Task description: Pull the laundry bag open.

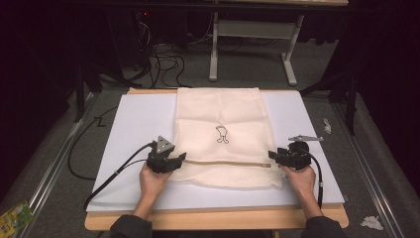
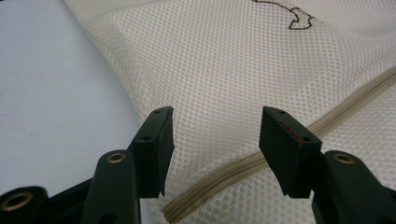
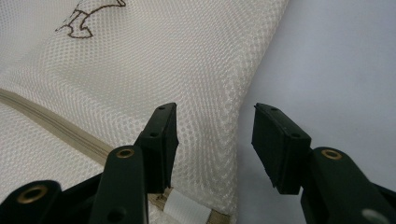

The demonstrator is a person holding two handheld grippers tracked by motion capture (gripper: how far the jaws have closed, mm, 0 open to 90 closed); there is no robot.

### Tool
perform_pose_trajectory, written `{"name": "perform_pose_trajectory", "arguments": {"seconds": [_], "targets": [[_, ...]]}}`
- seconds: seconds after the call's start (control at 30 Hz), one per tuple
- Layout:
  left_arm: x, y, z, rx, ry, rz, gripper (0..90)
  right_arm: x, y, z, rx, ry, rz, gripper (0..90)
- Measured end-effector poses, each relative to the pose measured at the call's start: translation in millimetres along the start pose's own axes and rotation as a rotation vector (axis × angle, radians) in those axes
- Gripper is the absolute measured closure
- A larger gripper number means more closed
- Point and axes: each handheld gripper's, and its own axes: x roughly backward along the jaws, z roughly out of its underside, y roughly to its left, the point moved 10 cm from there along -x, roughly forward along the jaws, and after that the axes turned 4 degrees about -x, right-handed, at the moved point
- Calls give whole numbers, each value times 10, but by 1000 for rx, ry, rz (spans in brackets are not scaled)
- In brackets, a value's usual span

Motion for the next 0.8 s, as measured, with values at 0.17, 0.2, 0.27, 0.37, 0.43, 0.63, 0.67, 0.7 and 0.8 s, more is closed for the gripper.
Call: {"name": "perform_pose_trajectory", "arguments": {"seconds": [0.17, 0.2, 0.27, 0.37, 0.43, 0.63, 0.67, 0.7, 0.8], "targets": [[-61, -39, 53, 15, 4, 13, 445, -39, 15, 4, -12, 14, -10, 496], [-72, -50, 59, 17, 4, 17, 445, -47, 21, 3, -16, 19, -12, 495], [-96, -72, 67, 24, 3, 25, 442, -71, 45, -6, -19, 31, -16, 489], [-142, -95, 86, 36, 8, 37, 439, -95, 57, -7, -23, 44, -16, 485], [-166, -102, 99, 40, 12, 37, 436, -119, 60, -7, -28, 57, -11, 481], [-204, -107, 121, 51, 29, 46, 440, -172, 92, 57, -47, 116, -23, 456], [-207, -103, 123, 50, 31, 45, 440, -172, 92, 57, -47, 116, -23, 456], [-211, -99, 127, 50, 35, 46, 442, -163, 101, 71, -42, 119, -26, 454], [-225, -98, 137, 51, 47, 46, 447, -152, 115, 85, -45, 124, -26, 448]]}}
